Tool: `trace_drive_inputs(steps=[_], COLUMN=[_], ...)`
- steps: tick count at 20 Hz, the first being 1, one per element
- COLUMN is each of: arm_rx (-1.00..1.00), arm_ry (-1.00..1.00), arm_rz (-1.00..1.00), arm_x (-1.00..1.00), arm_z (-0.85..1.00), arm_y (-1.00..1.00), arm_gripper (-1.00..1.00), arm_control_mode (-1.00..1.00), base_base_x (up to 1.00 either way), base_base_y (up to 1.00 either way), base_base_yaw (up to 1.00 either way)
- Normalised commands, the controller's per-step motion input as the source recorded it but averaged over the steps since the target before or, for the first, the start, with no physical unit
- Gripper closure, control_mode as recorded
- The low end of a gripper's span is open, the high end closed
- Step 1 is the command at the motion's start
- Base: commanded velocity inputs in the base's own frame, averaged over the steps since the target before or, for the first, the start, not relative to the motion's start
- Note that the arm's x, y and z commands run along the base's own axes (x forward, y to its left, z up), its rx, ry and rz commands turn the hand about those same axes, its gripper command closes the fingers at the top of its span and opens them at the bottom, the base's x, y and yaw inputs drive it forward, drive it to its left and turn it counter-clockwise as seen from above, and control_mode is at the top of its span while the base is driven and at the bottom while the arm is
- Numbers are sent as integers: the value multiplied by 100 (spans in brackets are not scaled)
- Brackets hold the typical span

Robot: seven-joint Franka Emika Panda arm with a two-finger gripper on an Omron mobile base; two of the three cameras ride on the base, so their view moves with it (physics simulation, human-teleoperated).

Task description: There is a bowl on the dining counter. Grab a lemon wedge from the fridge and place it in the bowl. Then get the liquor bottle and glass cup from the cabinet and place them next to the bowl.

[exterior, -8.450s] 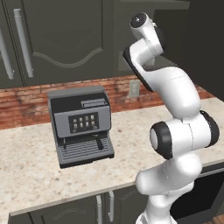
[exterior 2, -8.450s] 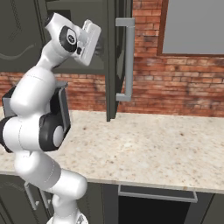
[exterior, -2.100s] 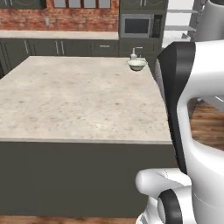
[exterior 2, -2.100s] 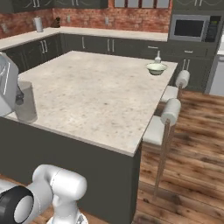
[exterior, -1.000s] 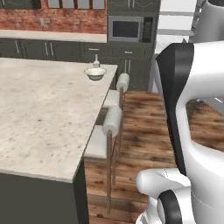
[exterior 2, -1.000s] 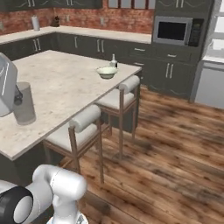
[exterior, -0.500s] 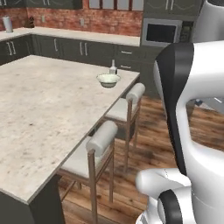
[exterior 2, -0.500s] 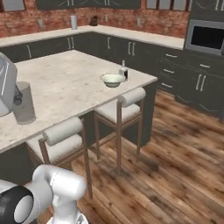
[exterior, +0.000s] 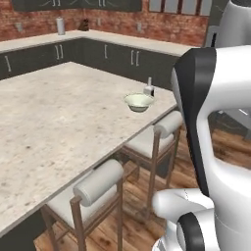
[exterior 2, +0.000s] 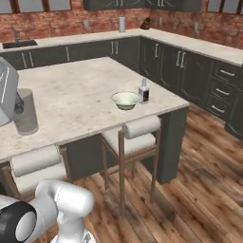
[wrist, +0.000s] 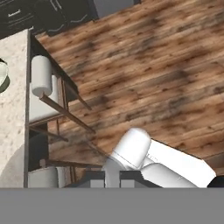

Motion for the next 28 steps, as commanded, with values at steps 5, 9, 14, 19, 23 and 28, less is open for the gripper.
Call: trace_drive_inputs(steps=[5, 9, 14, 19, 23, 28], arm_rx=[0, 0, 0, 0, 0, 0], arm_ry=[0, 0, 0, 0, 0, 0], arm_rz=[0, 0, 0, 0, 0, 0], arm_x=[0, 0, 0, 0, 0, 0], arm_z=[0, 0, 0, 0, 0, 0], arm_y=[0, 0, 0, 0, 0, 0], arm_gripper=[100, 100, 100, 100, 100, 100], arm_control_mode=[100, 100, 100, 100, 100, 100], base_base_x=[49, 36, 30, 24, 10, 43], base_base_y=[-89, -70, -55, -62, -86, -79], base_base_yaw=[46, 54, 60, 59, 53, 44])
